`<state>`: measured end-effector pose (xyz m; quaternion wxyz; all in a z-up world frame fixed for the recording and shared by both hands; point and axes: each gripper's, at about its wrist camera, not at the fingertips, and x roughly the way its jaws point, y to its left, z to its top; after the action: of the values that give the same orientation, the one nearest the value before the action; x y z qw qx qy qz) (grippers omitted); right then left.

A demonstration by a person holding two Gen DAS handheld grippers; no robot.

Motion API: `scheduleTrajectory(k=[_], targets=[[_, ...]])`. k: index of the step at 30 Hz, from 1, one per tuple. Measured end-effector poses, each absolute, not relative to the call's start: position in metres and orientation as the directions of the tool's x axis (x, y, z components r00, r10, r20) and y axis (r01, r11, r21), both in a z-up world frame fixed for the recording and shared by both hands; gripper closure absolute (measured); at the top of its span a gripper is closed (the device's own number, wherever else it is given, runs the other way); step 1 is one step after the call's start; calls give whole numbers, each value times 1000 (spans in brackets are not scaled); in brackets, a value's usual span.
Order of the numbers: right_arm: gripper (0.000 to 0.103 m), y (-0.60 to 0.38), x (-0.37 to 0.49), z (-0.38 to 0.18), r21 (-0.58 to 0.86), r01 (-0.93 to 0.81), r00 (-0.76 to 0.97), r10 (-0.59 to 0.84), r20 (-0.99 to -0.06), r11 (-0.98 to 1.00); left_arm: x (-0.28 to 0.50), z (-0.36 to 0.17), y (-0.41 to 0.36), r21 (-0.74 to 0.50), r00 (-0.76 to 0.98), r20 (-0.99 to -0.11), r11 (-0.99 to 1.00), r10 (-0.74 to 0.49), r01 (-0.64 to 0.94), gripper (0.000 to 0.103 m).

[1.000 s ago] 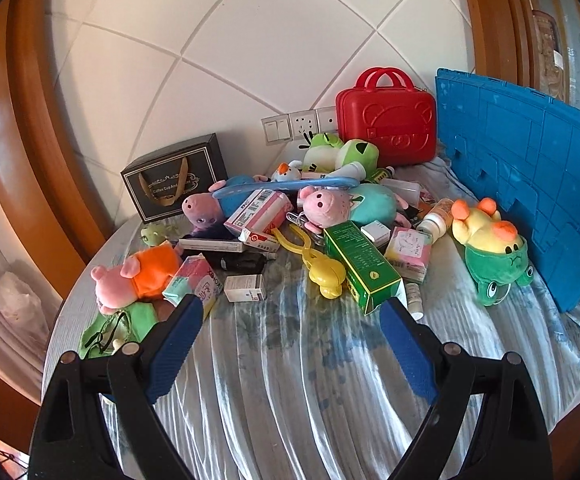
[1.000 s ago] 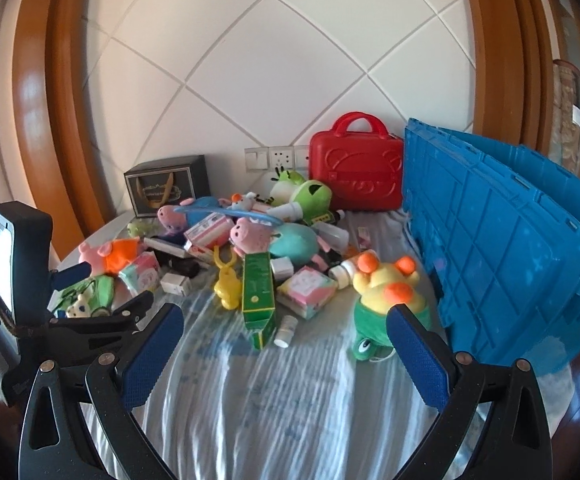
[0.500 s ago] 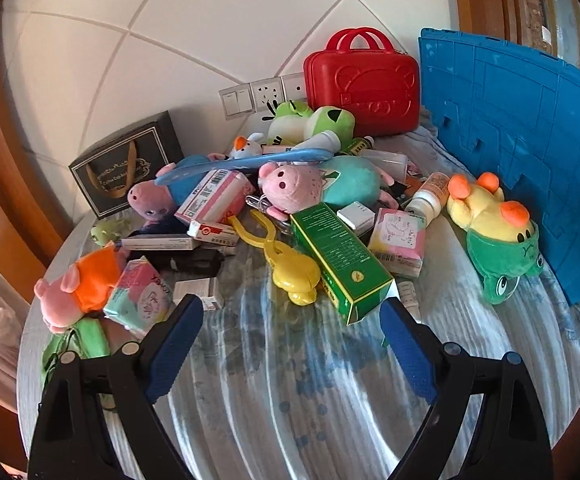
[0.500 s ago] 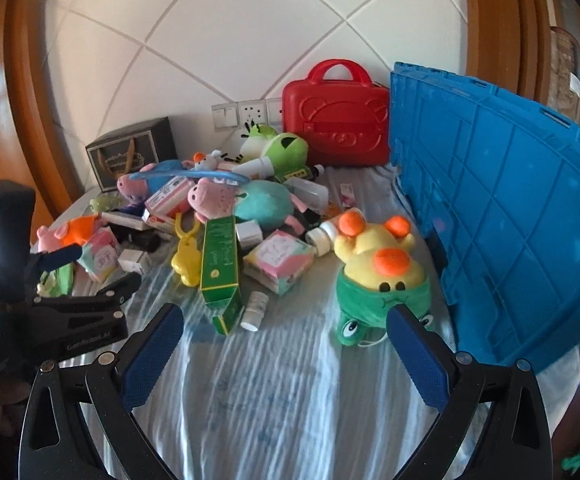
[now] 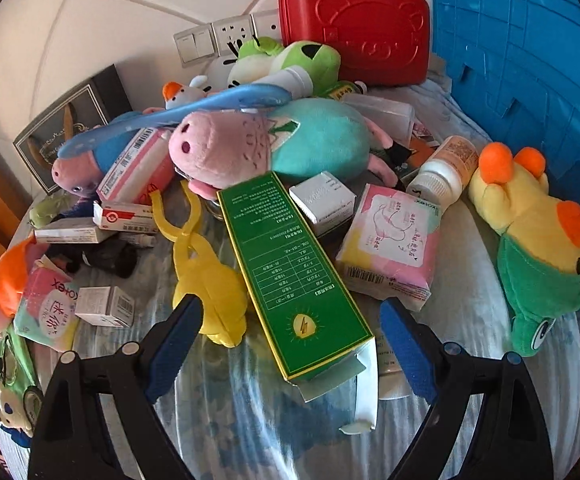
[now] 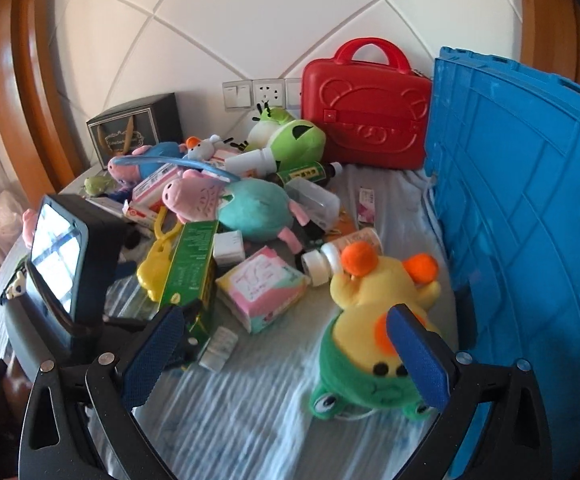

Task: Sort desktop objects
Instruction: 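Grasp the green medicine box with the left tool while the right tool grasps the pink pad pack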

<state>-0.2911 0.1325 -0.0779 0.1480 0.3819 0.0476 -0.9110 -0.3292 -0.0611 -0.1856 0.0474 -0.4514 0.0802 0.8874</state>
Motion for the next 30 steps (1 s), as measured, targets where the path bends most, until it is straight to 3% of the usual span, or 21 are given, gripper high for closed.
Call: scheduleTrajectory(k=[12, 21, 30], targets=[[0, 97, -366, -135, 122, 484, -486, -382, -786, -867, -329, -204, -86, 149, -601, -798, -978, -30, -149, 12], [0, 80, -417, -193, 68, 508, -359, -283, -890, -859, -319, -211, -100, 128, -591, -807, -979, -10, -158, 12], [0, 56, -427, -219, 22, 570, -327, -252, -911, -822, -323, -228, -103, 87, -554, -832, -989, -4, -123, 12]])
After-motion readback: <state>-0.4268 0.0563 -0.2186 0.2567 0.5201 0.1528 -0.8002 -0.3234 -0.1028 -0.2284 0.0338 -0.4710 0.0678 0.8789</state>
